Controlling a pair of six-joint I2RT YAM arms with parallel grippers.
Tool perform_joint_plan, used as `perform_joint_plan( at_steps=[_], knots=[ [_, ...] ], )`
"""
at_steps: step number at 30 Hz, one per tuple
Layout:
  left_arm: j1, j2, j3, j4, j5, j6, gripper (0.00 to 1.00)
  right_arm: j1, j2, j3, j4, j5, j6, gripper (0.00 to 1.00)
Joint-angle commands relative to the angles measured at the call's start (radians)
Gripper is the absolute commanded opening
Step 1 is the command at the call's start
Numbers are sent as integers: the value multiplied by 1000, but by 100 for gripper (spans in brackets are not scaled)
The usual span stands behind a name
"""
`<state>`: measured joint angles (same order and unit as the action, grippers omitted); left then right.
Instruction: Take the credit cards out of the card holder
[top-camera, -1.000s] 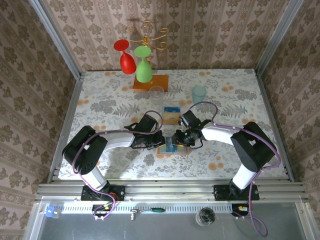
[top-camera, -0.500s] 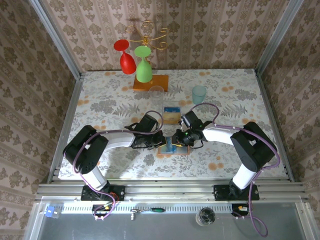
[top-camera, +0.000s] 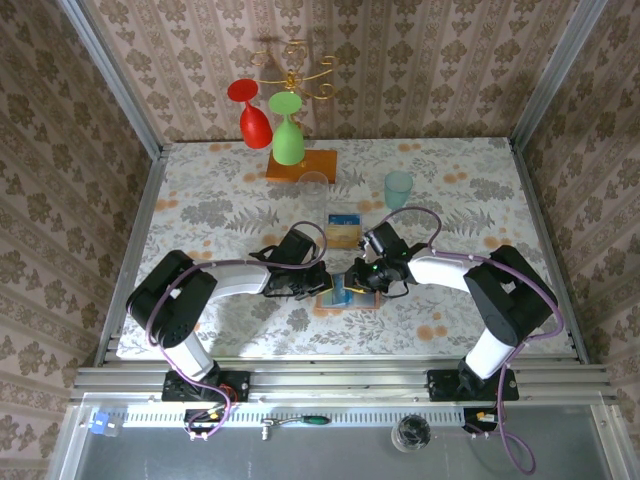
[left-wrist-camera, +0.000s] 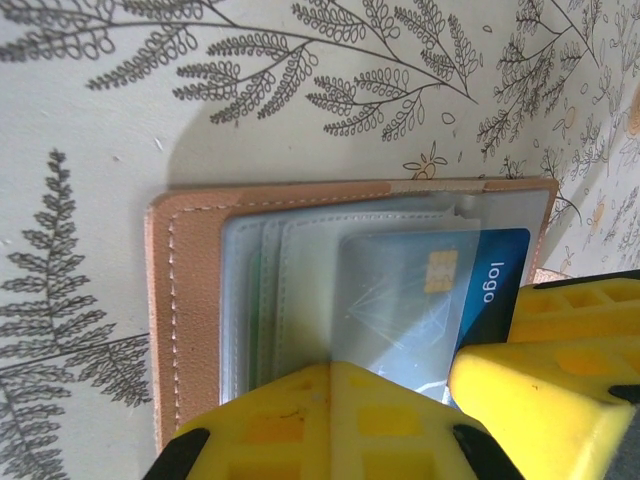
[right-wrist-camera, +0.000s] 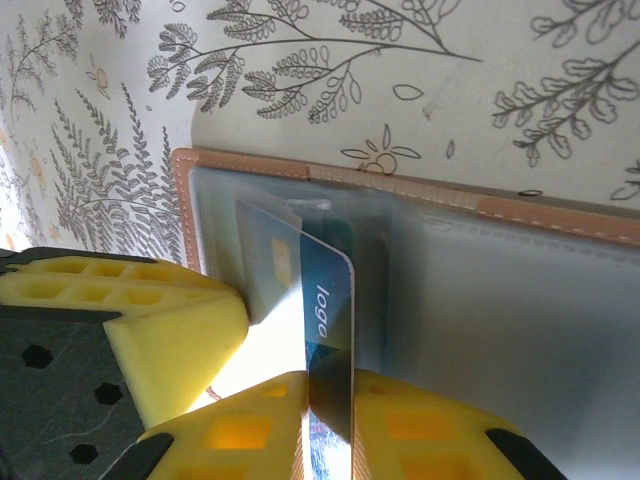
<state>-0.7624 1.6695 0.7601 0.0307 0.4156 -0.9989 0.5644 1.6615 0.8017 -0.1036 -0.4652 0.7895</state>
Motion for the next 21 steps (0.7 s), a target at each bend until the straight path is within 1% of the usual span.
perform_joint_plan(
  at_steps=[1,13,21],
  knots=[
    [-9,33,-9,-55,-15,14,0,-9,-24,-16,-2,-1,2,17],
    [-9,36,-9,-58,-17,16,0,-15,-41,-30,-5,7,2,19],
    [-8,42,-5,-60,-15,19,0,-17,-53,-39,2,5,4,15]
  ],
)
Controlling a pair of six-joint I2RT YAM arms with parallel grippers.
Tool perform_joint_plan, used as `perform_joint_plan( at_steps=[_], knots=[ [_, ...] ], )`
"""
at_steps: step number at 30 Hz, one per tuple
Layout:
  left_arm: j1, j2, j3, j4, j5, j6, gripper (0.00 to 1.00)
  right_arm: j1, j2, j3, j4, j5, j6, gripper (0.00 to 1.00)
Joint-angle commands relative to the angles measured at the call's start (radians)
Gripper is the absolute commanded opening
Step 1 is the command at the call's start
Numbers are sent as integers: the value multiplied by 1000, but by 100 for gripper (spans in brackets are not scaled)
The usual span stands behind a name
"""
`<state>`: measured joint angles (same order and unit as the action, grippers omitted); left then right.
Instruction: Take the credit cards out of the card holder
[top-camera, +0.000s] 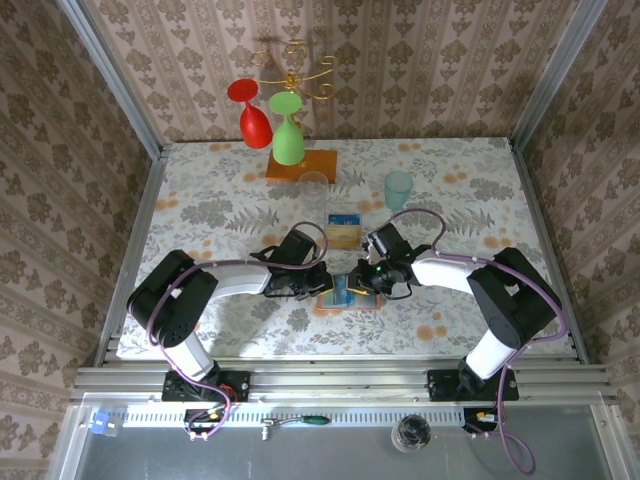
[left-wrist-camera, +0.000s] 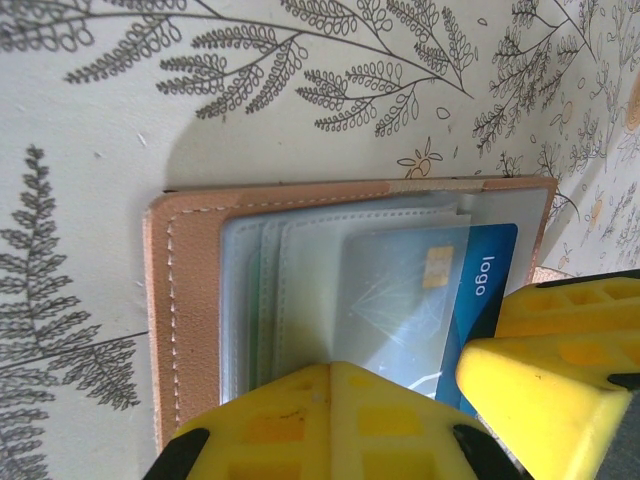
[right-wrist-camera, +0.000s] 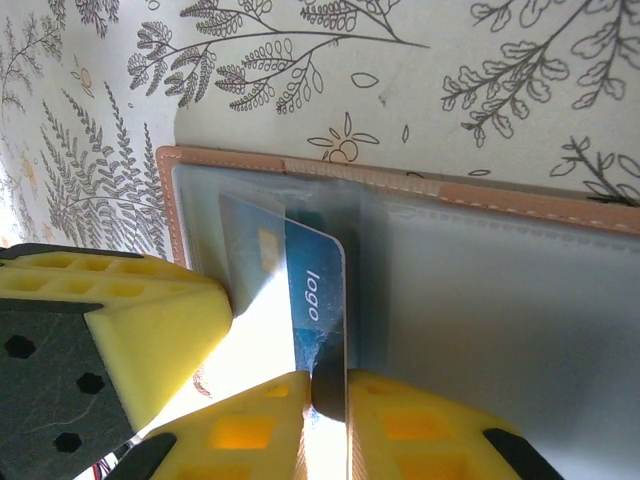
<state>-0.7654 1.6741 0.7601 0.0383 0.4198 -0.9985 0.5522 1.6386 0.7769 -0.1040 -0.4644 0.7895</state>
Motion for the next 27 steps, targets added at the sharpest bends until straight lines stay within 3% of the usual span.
perform_joint_plan(
  at_steps=[1,15,27],
  knots=[
    [-6,39,-5,-68,-19,19,0,-6,-31,-16,1,4,2,14],
    [-5,42,6,-74,-16,21,0,-19,-74,-32,-35,27,-21,11],
    [-7,37,41,-101,-9,30,0,-37,-176,-5,-185,90,-114,8]
  ],
)
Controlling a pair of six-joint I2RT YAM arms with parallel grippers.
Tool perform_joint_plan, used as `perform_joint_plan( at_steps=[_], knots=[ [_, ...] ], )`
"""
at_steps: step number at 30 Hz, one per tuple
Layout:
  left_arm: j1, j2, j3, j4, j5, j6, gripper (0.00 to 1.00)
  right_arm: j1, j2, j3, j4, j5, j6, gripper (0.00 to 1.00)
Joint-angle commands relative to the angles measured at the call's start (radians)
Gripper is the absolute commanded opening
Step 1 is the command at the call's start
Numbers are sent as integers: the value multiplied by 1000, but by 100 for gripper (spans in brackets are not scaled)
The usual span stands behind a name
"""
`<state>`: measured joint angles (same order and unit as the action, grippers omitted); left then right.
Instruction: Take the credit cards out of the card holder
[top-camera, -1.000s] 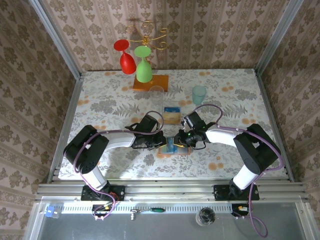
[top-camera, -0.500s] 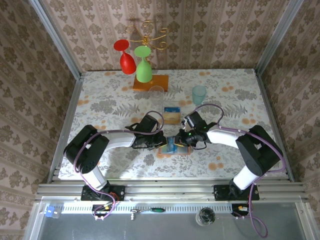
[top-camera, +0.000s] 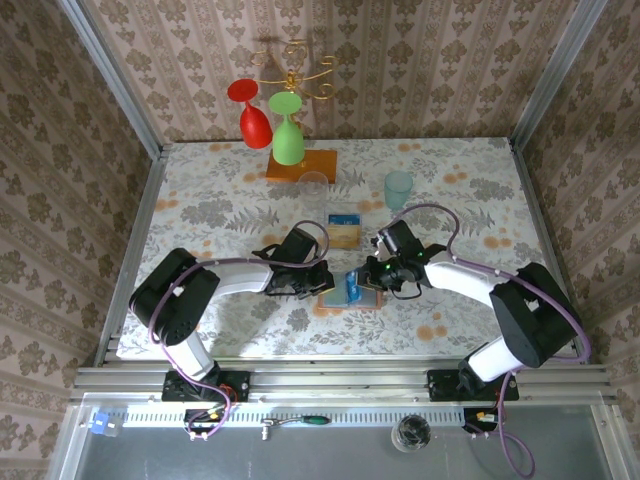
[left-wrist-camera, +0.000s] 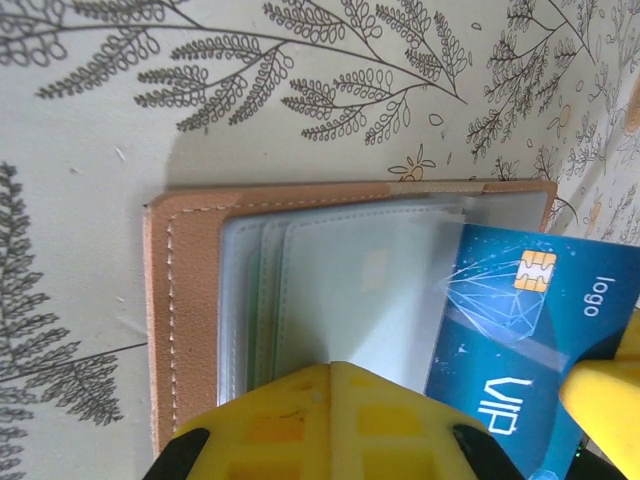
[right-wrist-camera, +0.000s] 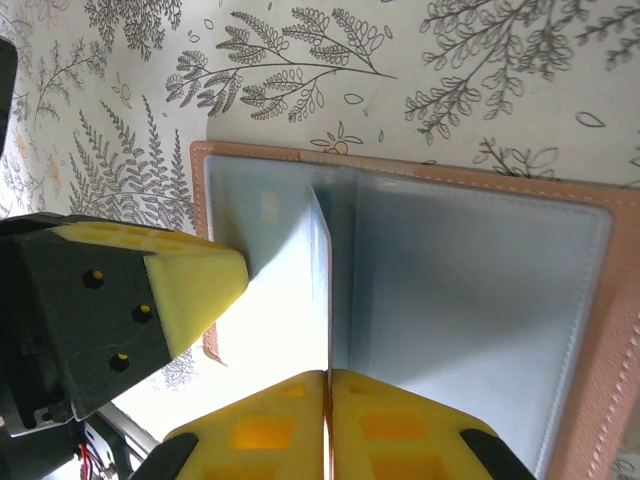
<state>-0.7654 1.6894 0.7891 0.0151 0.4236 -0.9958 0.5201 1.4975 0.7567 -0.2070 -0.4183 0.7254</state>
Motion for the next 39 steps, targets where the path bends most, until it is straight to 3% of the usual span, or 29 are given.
perform_joint_plan(
  at_steps=[1,7,18,31,39],
  knots=[
    [-6,17,17,-83,-14,28,0,-5,-40,23,-97,48,-59,8],
    [-8,1,51,-114,-19,41,2,-5,-50,71,-156,55,-113,2],
    [9,-55,64,-132,-29,56,5,-5,-29,216,-325,99,-323,1],
    [71,-202,-37,-151,-48,65,6,-6,141,532,-670,178,-827,2],
    [103,-294,-112,-162,-67,57,6,-5,208,657,-738,260,-1150,1]
  ],
)
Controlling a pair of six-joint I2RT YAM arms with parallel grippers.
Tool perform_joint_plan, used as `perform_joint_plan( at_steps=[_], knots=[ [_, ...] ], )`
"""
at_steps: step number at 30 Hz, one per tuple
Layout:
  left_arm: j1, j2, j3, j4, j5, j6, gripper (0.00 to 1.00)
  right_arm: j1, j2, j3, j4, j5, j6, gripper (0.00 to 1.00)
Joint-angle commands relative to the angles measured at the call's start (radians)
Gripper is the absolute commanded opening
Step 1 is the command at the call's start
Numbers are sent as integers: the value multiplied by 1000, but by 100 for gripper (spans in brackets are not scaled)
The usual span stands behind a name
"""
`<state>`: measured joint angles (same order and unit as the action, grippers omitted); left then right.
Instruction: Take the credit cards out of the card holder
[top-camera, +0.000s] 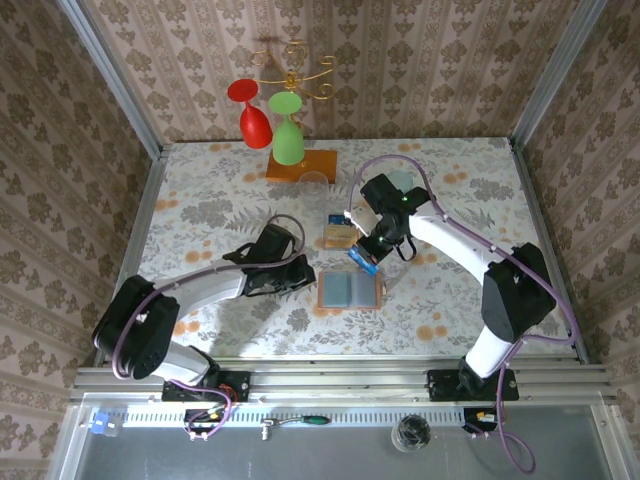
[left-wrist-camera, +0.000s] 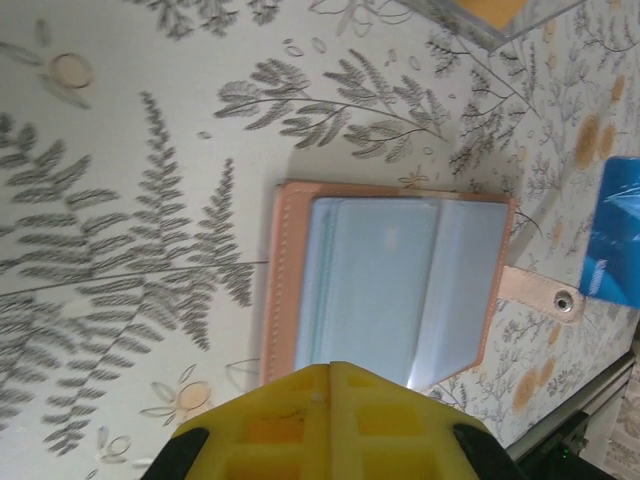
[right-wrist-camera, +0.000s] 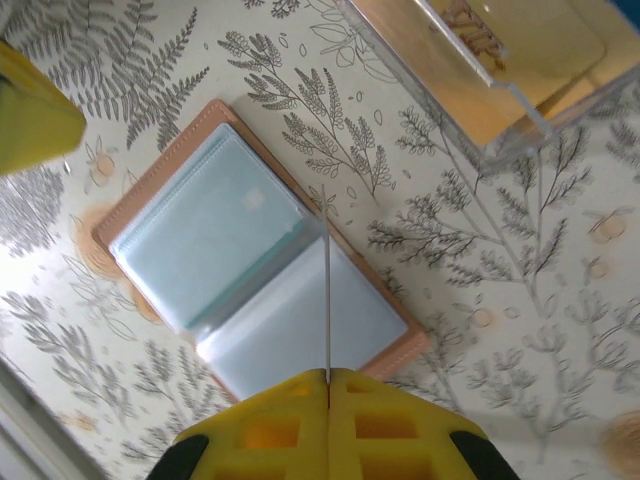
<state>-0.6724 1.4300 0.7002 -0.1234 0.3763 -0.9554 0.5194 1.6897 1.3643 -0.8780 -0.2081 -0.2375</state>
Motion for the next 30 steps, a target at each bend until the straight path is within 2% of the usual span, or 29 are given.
perform_joint_plan(
  at_steps=[1,7,12,30],
  knots=[
    [13,-43,-30,-27,-20,15,6,-4,23,62,-69,49,-228,1],
    [34,-90,-58,-55,-29,18,6,-5,81,165,-72,63,-392,0],
    [52,-121,-68,-77,-31,23,6,-22,171,309,-123,60,-464,0],
    [123,-84,-49,-92,1,44,6,-90,527,791,-275,-23,-569,0]
  ],
)
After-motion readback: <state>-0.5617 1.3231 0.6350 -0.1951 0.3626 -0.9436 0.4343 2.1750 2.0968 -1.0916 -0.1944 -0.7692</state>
